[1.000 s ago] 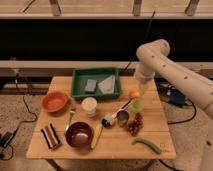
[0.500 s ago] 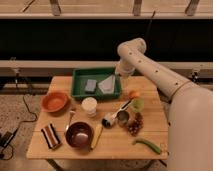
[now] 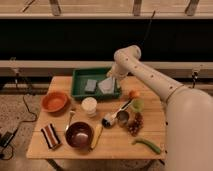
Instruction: Place sponge in paper cup
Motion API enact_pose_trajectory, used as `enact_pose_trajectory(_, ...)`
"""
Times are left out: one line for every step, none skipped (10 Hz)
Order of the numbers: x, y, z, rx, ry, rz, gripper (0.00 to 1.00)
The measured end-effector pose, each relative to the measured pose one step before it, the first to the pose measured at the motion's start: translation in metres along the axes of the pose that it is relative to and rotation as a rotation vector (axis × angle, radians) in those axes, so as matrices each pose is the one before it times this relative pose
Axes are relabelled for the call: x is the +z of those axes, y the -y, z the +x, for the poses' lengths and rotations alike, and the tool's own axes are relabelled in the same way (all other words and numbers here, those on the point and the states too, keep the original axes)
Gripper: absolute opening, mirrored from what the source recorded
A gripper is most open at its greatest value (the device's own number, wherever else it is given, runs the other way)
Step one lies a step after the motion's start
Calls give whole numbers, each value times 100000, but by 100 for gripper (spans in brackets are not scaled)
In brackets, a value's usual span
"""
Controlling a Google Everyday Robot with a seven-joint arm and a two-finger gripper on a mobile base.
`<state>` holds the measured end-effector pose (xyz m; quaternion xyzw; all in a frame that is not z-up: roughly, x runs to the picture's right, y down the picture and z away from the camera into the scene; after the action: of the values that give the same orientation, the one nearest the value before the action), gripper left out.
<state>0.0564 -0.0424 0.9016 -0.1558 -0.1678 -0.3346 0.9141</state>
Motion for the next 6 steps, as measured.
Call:
enact_pose_trajectory(600, 1224, -545, -5590, 39, 263, 65)
enact_pose_trajectory(424, 807, -315, -3563, -14, -143, 65)
enact_pose_trajectory(391, 752, -335, -3069, 7, -97, 65)
enact_pose_trajectory(432, 763, -359, -3111, 176, -105, 65)
enact_pose_trajectory(528, 778, -563, -3247, 751, -46, 65)
enact_pose_trajectory(337, 530, -629, -1579, 1070, 719, 65)
